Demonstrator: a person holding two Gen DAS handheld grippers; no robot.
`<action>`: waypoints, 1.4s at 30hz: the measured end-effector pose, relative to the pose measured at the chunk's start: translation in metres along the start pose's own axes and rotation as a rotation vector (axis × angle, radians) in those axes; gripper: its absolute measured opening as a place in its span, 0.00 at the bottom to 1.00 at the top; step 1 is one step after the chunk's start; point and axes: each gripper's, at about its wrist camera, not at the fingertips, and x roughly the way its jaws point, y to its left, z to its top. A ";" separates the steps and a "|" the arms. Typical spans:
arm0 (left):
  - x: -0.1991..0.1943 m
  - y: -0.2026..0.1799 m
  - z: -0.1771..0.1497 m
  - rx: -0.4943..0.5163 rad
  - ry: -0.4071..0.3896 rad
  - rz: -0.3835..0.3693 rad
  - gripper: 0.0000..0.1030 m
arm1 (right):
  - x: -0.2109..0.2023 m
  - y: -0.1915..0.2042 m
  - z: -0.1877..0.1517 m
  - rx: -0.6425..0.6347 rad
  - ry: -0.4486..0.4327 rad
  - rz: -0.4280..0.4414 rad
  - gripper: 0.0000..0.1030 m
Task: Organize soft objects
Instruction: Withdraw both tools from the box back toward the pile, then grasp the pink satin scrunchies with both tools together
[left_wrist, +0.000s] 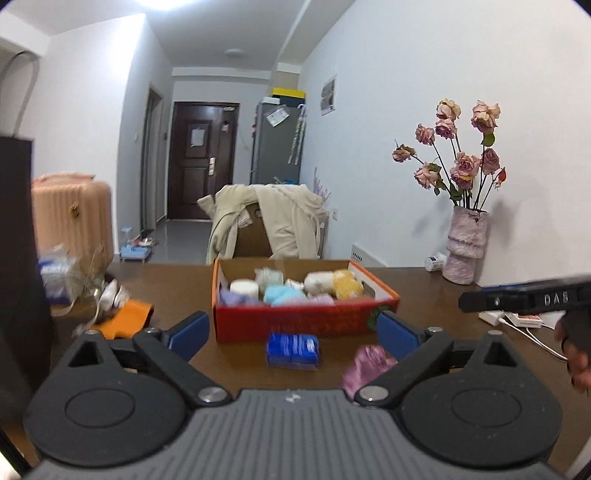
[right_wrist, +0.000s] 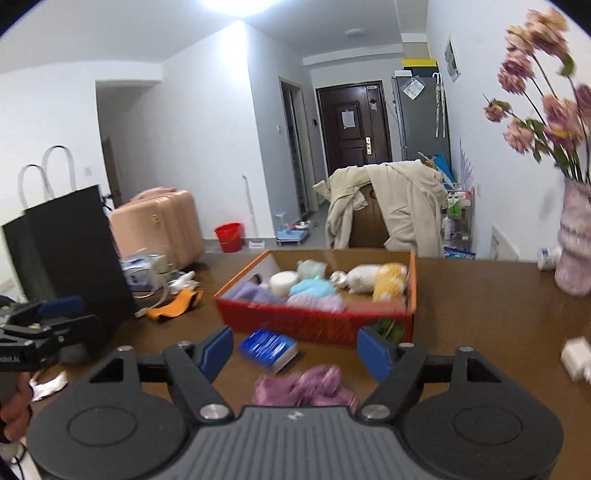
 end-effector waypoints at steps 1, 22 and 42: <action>-0.009 -0.005 -0.009 -0.010 0.010 0.012 0.97 | -0.007 0.002 -0.011 0.003 -0.004 0.003 0.73; 0.125 -0.060 -0.036 -0.236 0.174 0.104 0.82 | -0.007 -0.058 -0.096 0.193 0.101 -0.033 0.75; 0.169 -0.023 -0.076 -0.184 0.319 -0.099 0.37 | 0.181 -0.071 -0.046 0.150 0.235 0.081 0.42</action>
